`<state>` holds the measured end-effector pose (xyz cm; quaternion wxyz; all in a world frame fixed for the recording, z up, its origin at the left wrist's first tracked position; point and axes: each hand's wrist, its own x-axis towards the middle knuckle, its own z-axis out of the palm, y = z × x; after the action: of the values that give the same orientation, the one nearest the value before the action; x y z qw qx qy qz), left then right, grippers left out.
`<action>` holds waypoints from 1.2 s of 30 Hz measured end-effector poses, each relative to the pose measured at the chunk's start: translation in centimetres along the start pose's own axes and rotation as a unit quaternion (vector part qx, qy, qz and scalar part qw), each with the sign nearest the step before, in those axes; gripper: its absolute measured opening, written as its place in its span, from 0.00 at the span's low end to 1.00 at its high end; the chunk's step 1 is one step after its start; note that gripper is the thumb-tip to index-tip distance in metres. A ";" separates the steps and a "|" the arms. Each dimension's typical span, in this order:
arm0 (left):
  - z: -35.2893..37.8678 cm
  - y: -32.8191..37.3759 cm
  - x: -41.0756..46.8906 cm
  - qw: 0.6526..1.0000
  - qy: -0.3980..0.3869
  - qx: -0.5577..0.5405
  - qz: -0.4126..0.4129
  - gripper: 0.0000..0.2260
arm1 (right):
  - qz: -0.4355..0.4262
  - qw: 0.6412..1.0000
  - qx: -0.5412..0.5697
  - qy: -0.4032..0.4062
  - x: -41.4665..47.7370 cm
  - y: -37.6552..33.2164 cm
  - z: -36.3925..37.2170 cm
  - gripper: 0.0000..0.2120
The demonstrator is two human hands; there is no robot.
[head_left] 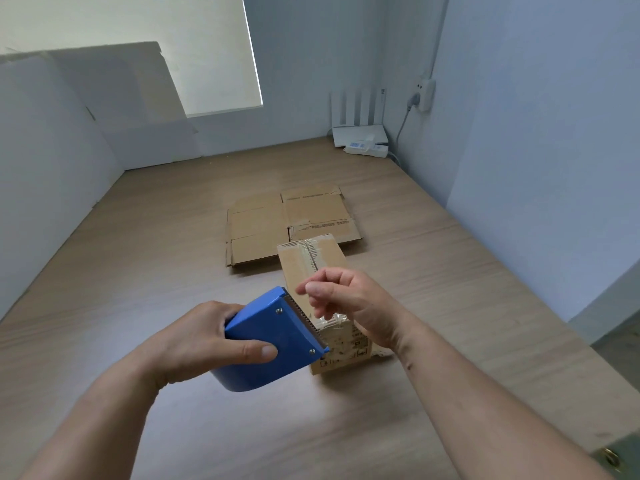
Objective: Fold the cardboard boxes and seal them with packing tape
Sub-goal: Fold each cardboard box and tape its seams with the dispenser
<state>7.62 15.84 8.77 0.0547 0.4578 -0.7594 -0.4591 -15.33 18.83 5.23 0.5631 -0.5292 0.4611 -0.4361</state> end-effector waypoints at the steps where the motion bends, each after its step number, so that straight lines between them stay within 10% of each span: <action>1: 0.0 0.0 0.0 1.000 0.000 0.001 -0.003 0.28 | -0.014 1.000 -0.014 0.007 0.0 0.0 0.0 0.10; 9: 0.0 0.1 0.1 0.999 0.014 0.006 -0.038 0.24 | -0.078 0.984 -0.134 0.087 -0.1 -0.1 0.9 0.07; 13: -2.9 -1.5 -1.2 0.999 0.025 -0.005 -0.038 0.38 | -0.086 0.970 -0.103 0.203 -1.4 -0.9 -2.2 0.09; 36: -1.6 -5.2 3.4 0.959 -0.014 0.135 -0.248 0.42 | 0.147 0.916 -0.068 0.366 -2.3 6.9 -4.9 0.10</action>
<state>9.83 11.46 4.62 -0.1343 0.6284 -0.6777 -0.3575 -20.58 20.56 -1.57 0.3751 -0.2959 0.7362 -0.4794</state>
